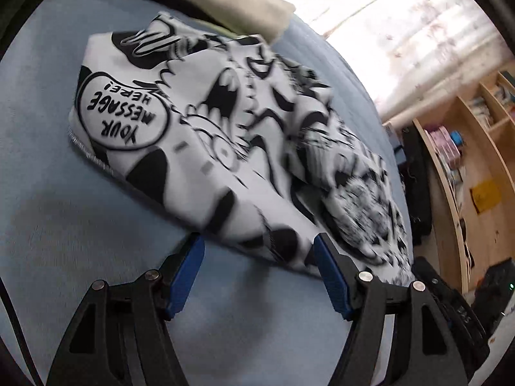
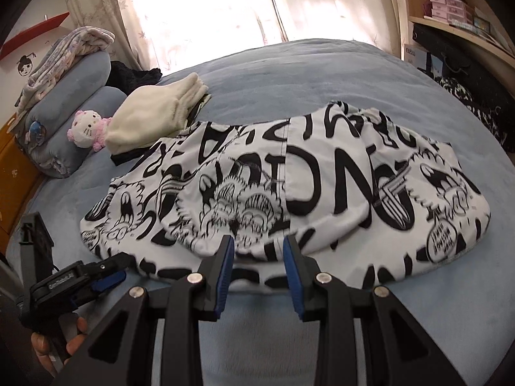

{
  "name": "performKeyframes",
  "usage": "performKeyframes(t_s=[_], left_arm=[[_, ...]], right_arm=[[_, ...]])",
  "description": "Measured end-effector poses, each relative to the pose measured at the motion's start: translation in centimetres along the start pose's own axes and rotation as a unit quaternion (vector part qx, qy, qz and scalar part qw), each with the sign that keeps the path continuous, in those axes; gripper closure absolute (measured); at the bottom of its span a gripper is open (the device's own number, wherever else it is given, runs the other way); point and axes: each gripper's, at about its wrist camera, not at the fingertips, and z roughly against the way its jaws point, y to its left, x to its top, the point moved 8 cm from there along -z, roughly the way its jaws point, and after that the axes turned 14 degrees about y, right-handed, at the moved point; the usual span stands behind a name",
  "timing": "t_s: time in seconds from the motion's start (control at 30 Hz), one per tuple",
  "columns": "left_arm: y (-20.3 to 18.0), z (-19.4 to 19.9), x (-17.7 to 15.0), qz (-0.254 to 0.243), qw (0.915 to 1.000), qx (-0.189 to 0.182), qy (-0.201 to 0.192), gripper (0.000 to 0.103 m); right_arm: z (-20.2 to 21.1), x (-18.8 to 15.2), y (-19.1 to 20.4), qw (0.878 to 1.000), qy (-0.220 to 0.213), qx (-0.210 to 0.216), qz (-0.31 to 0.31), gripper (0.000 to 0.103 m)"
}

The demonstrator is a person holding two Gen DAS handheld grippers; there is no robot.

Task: Fold large clothes

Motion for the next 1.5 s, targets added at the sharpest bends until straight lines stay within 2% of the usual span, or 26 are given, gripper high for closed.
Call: performKeyframes(t_s=[0.2,0.33,0.4,0.43,0.47,0.53,0.6,0.73,0.93,1.13,1.37,1.5], left_arm=[[0.9,-1.3,3.9,0.021,0.9996,-0.01,-0.017,0.035],[1.2,-1.8,6.5,0.035,0.9987,-0.018,-0.032,0.038],[1.3,-1.7,7.4,0.036,0.998,0.001,-0.052,0.051],[1.2,-1.4,7.5,0.033,0.9974,0.011,-0.063,0.064],[1.2,-1.2,7.9,0.028,0.9964,0.024,-0.076,0.072],[0.8,-0.7,8.1,0.017,0.9948,0.029,-0.096,0.08],[-0.3,0.0,8.3,-0.005,0.992,0.045,-0.117,0.084],[-2.9,1.2,8.8,-0.054,0.9835,0.079,-0.154,0.089],[-7.7,2.9,9.5,-0.11,0.9714,0.086,-0.192,0.091],[-10.8,4.8,8.9,-0.14,0.9661,0.075,-0.204,0.092],[-15.3,5.1,7.8,-0.194,0.9549,0.08,-0.211,0.092],[-18.5,4.7,7.2,-0.226,0.9469,0.084,-0.212,0.092]], right_arm=[[-2.7,3.9,0.0,1.0,-0.006,-0.012,0.009,0.072],[-4.7,7.7,0.7,1.0,-0.017,-0.018,0.017,0.072],[-5.8,9.6,1.2,0.999,-0.026,-0.024,0.025,0.072],[-6.2,10.3,1.4,0.999,-0.028,-0.025,0.027,0.072],[-6.9,11.0,1.5,0.999,-0.029,-0.029,0.029,0.072],[-8.1,12.1,1.7,0.999,-0.027,-0.032,0.033,0.072],[-9.9,12.7,1.4,0.998,-0.007,-0.043,0.036,0.072],[-13.2,11.3,0.3,0.997,0.059,-0.043,0.034,0.072],[-12.0,8.9,0.5,0.995,0.067,-0.043,0.058,0.072],[-11.1,5.6,0.0,0.996,0.072,-0.021,0.052,0.072],[-9.8,2.6,-1.2,0.997,0.066,0.037,0.013,0.072],[-9.2,1.8,-1.5,0.997,0.059,0.057,-0.001,0.072]])
